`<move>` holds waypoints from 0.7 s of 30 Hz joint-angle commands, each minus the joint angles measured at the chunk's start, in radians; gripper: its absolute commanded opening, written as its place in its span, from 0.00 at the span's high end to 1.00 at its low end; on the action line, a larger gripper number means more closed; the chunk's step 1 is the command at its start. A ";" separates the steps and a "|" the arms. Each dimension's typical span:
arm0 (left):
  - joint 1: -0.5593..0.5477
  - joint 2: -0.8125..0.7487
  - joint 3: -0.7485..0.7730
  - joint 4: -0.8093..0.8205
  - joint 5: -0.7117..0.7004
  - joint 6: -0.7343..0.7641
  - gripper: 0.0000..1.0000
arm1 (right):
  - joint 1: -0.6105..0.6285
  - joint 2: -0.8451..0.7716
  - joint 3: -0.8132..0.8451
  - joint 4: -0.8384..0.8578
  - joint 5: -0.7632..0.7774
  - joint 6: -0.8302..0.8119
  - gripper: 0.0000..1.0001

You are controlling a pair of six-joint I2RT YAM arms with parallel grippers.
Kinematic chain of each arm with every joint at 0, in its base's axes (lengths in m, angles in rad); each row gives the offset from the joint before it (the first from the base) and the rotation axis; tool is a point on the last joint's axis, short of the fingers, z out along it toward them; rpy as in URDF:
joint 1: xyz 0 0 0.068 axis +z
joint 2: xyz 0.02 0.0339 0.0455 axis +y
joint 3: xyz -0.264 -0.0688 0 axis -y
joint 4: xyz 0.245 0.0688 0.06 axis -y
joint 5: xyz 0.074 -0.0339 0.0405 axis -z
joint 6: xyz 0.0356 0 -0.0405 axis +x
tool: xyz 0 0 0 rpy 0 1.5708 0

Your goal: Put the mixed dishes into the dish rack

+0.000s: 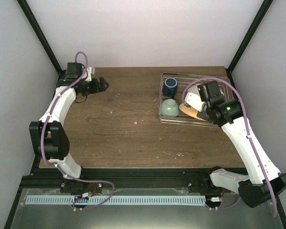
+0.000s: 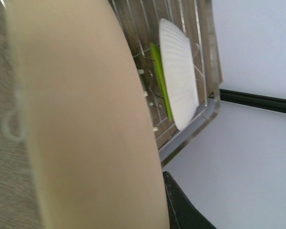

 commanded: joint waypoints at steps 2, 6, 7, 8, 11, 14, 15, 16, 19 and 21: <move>0.002 0.003 -0.016 0.024 0.016 0.008 0.00 | -0.014 -0.043 0.042 0.068 0.101 -0.080 0.99; 0.001 0.001 -0.021 0.022 0.012 0.011 0.00 | -0.034 -0.068 -0.027 0.107 0.135 -0.114 0.99; 0.001 0.000 -0.021 0.022 0.011 0.012 0.00 | -0.039 -0.076 -0.053 0.122 0.146 -0.126 0.99; 0.001 -0.001 -0.024 0.022 0.011 0.012 0.00 | -0.044 -0.082 -0.077 0.146 0.156 -0.137 0.99; 0.000 -0.001 -0.025 0.022 0.011 0.012 0.00 | -0.054 -0.100 -0.135 0.198 0.185 -0.182 0.99; 0.001 0.000 -0.027 0.023 0.012 0.011 0.00 | -0.058 -0.117 -0.179 0.268 0.221 -0.239 0.99; 0.001 0.000 -0.028 0.023 0.014 0.012 0.00 | -0.062 -0.121 -0.196 0.298 0.239 -0.262 0.99; 0.002 0.000 -0.028 0.024 0.014 0.011 0.00 | -0.065 -0.125 -0.210 0.326 0.250 -0.281 0.99; 0.001 0.001 -0.031 0.025 0.018 0.011 0.00 | -0.073 -0.134 -0.251 0.409 0.284 -0.343 0.99; 0.001 0.001 -0.032 0.026 0.021 0.008 0.00 | -0.081 -0.141 -0.271 0.457 0.294 -0.384 0.99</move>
